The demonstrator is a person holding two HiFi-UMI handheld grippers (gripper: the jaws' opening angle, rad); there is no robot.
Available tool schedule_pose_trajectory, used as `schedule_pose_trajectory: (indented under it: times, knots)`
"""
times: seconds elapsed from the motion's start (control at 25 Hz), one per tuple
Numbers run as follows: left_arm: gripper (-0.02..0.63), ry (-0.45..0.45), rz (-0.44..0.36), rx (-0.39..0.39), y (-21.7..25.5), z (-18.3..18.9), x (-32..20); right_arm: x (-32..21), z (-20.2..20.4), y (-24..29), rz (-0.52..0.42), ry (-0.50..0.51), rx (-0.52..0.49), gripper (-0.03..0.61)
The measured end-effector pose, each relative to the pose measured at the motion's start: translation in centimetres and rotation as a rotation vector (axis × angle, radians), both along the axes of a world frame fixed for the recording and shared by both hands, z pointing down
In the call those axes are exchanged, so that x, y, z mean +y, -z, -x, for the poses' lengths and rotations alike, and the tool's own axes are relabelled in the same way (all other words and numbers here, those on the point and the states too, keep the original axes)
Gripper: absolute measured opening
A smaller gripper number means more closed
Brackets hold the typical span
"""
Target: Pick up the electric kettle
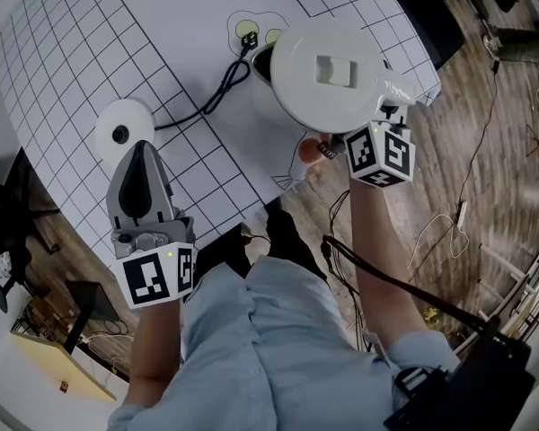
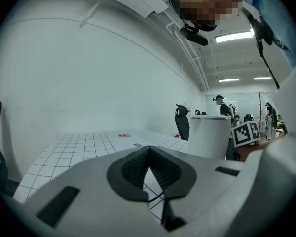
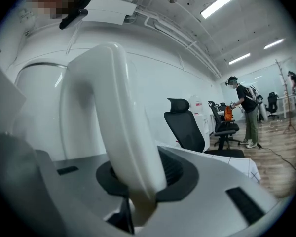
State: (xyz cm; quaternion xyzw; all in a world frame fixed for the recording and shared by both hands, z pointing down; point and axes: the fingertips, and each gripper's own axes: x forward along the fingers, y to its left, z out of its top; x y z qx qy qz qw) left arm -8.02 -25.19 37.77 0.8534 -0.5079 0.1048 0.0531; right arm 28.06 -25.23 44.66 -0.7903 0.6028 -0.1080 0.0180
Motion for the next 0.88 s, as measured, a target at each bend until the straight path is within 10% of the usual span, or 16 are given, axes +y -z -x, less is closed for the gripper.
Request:
schedule_pose_trajectory:
  times: [0.88]
  knots:
    - [0.0,-0.023,-0.105,0.029,4.4,-4.0,5.2,6.6,0.7,-1.3,0.1,0.077,-0.076,0.241]
